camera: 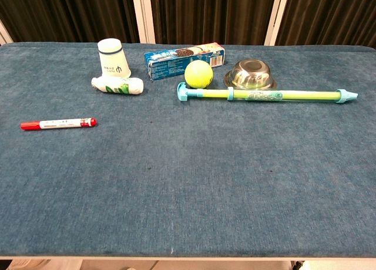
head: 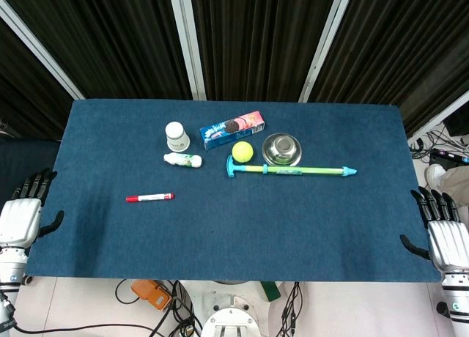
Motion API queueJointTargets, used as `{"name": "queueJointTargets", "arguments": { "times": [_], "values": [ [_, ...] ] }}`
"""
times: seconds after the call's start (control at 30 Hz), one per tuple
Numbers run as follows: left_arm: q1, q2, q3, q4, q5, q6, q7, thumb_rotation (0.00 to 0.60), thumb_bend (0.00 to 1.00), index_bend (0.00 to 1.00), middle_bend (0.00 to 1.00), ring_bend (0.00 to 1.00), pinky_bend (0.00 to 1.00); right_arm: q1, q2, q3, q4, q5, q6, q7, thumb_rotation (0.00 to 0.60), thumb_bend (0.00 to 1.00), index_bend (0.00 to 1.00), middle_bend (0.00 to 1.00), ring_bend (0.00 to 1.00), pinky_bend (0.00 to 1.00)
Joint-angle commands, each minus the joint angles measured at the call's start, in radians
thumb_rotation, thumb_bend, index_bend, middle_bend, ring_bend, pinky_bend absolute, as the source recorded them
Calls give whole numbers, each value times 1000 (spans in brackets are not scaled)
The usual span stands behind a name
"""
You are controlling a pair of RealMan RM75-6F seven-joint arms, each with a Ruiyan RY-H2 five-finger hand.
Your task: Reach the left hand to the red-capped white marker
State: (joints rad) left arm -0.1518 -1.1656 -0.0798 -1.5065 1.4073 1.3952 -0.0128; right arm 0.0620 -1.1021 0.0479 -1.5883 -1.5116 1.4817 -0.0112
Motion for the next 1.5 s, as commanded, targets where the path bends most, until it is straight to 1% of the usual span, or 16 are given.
{"name": "queueJointTargets", "arguments": {
  "times": [0.03, 0.53, 0.7, 0.77, 0.87, 1.03, 1.3, 1.43, 1.5],
  "values": [
    [0, 0, 0, 0, -2, -2, 0, 600, 336, 54, 0, 0, 166, 1, 0, 0, -1, 1, -1, -1, 600, 333, 134, 101, 79, 65],
    [2, -11, -5, -3, -19, 0, 12, 600, 335, 54, 0, 0, 166, 0, 2, 2, -9, 9, -7, 0, 600, 333, 134, 101, 79, 65],
    [2, -71, -11, -36, -22, 22, 49, 600, 332, 54, 0, 0, 166, 0, 2, 2, -12, 12, -10, 9, 600, 332, 134, 101, 79, 65],
    [-10, -90, -6, -41, -18, 5, 78, 600, 329, 54, 0, 0, 166, 1, 3, 3, -12, 13, -13, 11, 600, 333, 134, 101, 79, 65],
    [-44, -121, -12, -42, -26, -37, 134, 600, 329, 54, 0, 0, 166, 1, 5, 2, -12, 13, -15, 14, 600, 333, 134, 101, 79, 65],
    [-107, -169, -31, -56, -60, -131, 154, 600, 329, 55, 0, 0, 166, 2, 6, 3, -10, 15, -17, 19, 600, 333, 134, 101, 79, 65],
    [-196, -261, -62, -19, -123, -246, 194, 600, 327, 186, 0, 0, 166, 5, 8, 2, -11, 14, -22, 16, 600, 333, 134, 101, 79, 65],
    [-227, -303, -72, 10, -150, -276, 213, 600, 327, 270, 0, 0, 166, 6, 8, 2, -12, 14, -24, 15, 600, 333, 134, 101, 79, 65],
    [-243, -321, -75, 23, -161, -290, 223, 600, 327, 287, 0, 0, 166, 7, 9, 3, -12, 15, -26, 16, 600, 332, 134, 101, 79, 65]
  ]
}}
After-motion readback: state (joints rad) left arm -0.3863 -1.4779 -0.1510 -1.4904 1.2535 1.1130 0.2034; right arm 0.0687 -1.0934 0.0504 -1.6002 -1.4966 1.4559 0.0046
